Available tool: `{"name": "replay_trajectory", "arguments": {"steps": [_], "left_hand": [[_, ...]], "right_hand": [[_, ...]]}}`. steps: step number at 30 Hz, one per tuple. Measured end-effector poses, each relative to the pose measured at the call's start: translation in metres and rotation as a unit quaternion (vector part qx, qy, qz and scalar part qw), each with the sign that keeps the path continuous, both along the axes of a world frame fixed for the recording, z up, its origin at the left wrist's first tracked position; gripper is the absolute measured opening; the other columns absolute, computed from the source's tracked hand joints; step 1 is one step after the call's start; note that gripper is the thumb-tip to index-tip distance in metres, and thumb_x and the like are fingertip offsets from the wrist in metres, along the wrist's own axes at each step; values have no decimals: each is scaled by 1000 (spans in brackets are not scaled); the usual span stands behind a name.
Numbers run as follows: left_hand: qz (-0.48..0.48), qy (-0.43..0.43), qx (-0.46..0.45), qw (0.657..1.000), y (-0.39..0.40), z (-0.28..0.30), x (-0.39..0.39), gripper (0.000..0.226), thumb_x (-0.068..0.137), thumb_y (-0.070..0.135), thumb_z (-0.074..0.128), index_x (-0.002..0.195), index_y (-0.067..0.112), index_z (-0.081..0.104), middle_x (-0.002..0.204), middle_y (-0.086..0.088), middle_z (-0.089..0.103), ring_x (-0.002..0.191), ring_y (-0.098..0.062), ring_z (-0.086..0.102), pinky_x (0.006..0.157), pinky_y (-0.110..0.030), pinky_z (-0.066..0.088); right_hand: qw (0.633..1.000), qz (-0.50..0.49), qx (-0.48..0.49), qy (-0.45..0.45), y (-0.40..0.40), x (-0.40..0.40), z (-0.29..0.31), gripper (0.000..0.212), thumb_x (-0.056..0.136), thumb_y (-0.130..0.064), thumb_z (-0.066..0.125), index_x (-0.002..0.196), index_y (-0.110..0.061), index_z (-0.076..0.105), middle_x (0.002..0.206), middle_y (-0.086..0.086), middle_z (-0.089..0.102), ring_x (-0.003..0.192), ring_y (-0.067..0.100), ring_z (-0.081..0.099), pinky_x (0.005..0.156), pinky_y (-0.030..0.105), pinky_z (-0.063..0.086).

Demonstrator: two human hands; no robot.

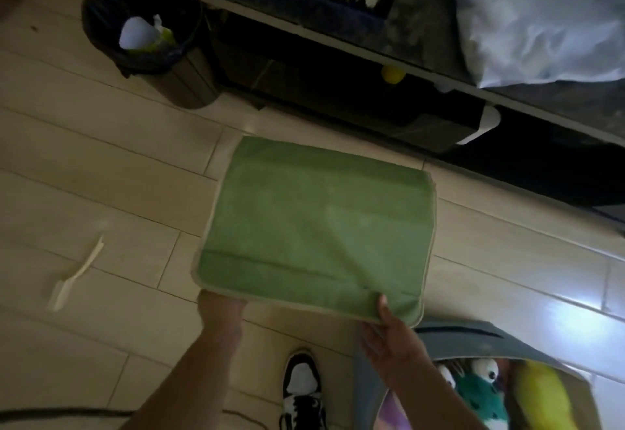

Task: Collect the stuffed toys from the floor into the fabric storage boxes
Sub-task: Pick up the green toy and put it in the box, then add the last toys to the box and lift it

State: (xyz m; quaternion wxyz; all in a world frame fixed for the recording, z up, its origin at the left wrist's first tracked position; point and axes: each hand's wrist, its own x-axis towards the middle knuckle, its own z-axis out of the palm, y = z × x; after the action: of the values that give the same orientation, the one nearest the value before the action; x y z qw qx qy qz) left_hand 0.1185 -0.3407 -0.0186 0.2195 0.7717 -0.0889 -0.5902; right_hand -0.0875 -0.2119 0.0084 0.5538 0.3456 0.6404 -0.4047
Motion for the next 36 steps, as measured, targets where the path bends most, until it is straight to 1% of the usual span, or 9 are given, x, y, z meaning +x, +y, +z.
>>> {"name": "replay_trajectory", "arguments": {"steps": [4,9,11,13,15,20,27,31,36], "left_hand": [[166,53,84,981,-6,11,45,48,100,42,43,133,7,44,133,-20,53,110,-37,57,98,-50,46],[3,141,99,985,-22,33,21,90,80,59,63,152,32,17,147,-21,36,126,-48,46,102,-66,37],[-9,158,172,972,-18,31,-4,99,75,50,70,153,26,14,148,-27,31,125,-51,44,102,-65,38],[-19,199,199,959,-9,23,-29,95,76,53,67,149,12,22,137,-29,42,117,-47,51,99,-61,43],[-43,225,165,959,-3,6,-45,77,82,61,55,129,0,47,104,-19,60,90,-33,58,84,-51,52],[-40,124,123,984,19,-41,-49,69,87,63,47,124,6,56,116,-14,64,95,-27,59,95,-49,46],[-209,4,60,976,58,4,-77,84,79,77,48,140,19,41,124,-7,55,94,-21,58,88,-45,45],[-545,-230,-42,805,146,53,-115,78,81,54,67,142,11,42,142,-13,50,123,-35,52,97,-46,45],[-733,-197,-233,608,318,107,-183,76,68,45,69,132,8,49,130,-18,58,120,-36,53,98,-45,44]], "right_hand": [[996,33,74,30,-15,-9,-38,44,79,-43,70,103,-10,54,90,5,67,63,19,67,46,32,50],[974,94,169,118,-30,-7,-32,105,68,-53,77,146,-20,15,138,14,39,111,39,56,76,54,55],[880,286,185,331,-23,-4,-16,107,73,-46,75,149,-30,1,154,13,13,136,41,28,105,56,37],[676,546,110,482,-17,3,3,91,81,-45,63,148,-40,1,159,6,-6,145,34,-1,115,57,17],[534,735,10,418,-9,8,0,76,87,-46,53,145,-49,4,155,-4,-27,143,29,-23,115,60,4],[447,864,-64,222,17,-8,-32,59,88,-35,56,142,-40,34,149,-11,-40,142,24,-28,114,60,12],[541,755,-95,358,87,-33,18,59,90,-22,48,146,-31,29,158,-4,-18,145,20,-19,120,44,1],[681,642,9,352,197,-54,60,60,90,-28,45,147,-32,28,159,-3,-18,146,20,-16,120,43,7],[762,536,114,346,361,-89,104,69,86,-35,48,148,-35,18,160,-4,-13,148,19,-5,118,37,15]]}}
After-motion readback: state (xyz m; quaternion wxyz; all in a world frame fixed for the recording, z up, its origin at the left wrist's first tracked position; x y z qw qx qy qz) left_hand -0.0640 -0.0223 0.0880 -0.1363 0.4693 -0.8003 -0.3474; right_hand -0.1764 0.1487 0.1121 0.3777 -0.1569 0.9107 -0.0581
